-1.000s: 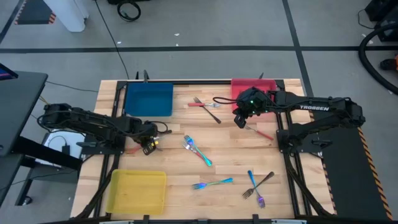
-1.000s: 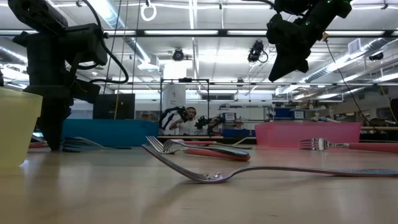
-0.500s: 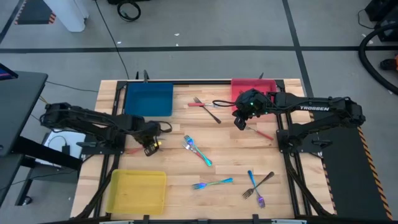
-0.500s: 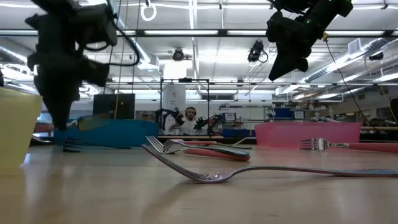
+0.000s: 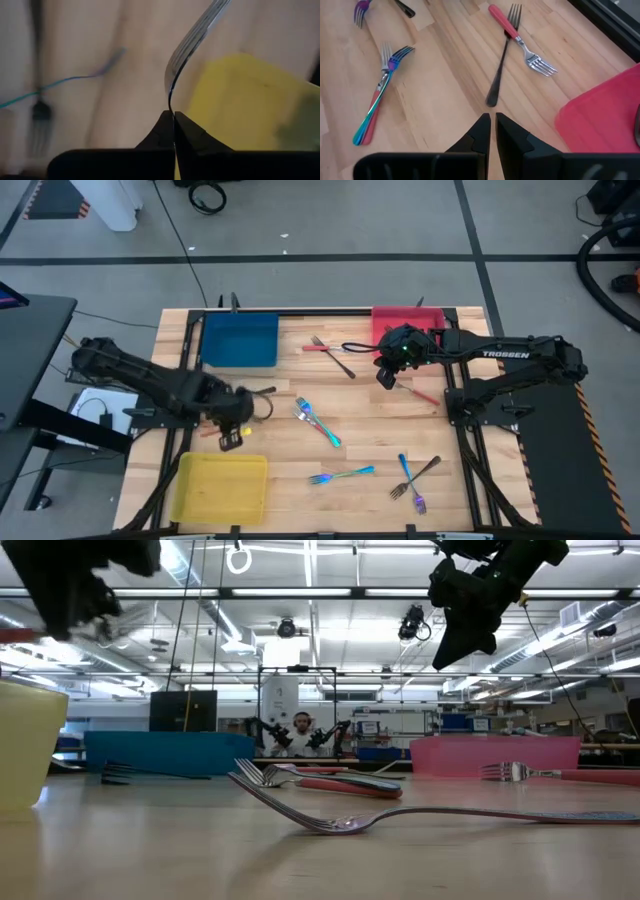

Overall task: Sort silverware by color (type)
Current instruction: Put the middle left pink fork into the yellow bin

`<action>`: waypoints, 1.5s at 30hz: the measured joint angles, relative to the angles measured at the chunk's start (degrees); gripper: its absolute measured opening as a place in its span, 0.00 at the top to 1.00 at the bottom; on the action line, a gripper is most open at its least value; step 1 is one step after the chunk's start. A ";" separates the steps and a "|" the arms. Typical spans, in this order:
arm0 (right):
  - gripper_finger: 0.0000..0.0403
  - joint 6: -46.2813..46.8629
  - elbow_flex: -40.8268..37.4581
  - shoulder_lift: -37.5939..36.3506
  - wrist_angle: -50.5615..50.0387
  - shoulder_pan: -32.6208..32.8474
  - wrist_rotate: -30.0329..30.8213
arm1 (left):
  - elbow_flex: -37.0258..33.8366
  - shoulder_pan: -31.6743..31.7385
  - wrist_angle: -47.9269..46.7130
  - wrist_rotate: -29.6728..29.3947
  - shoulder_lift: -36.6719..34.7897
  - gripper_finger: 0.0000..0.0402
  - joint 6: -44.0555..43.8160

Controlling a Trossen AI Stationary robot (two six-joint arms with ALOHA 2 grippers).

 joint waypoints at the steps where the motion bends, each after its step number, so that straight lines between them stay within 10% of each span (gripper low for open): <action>1: 0.91 0.00 0.00 0.00 0.02 0.00 0.02 | 0.17 -2.07 0.51 -0.01 0.00 1.00 -1.81; 14: 0.91 0.00 0.00 0.00 -0.05 0.00 0.00 | -5.48 -23.81 15.81 -1.87 0.12 1.00 -19.38; 28: 0.91 0.00 0.00 0.00 -0.05 0.00 0.00 | -22.85 -24.94 31.65 1.14 0.13 1.00 -27.11; 45: 0.91 -1.49 0.00 0.00 -0.02 -0.01 0.37 | -24.54 -22.95 32.66 0.85 0.11 0.82 -27.00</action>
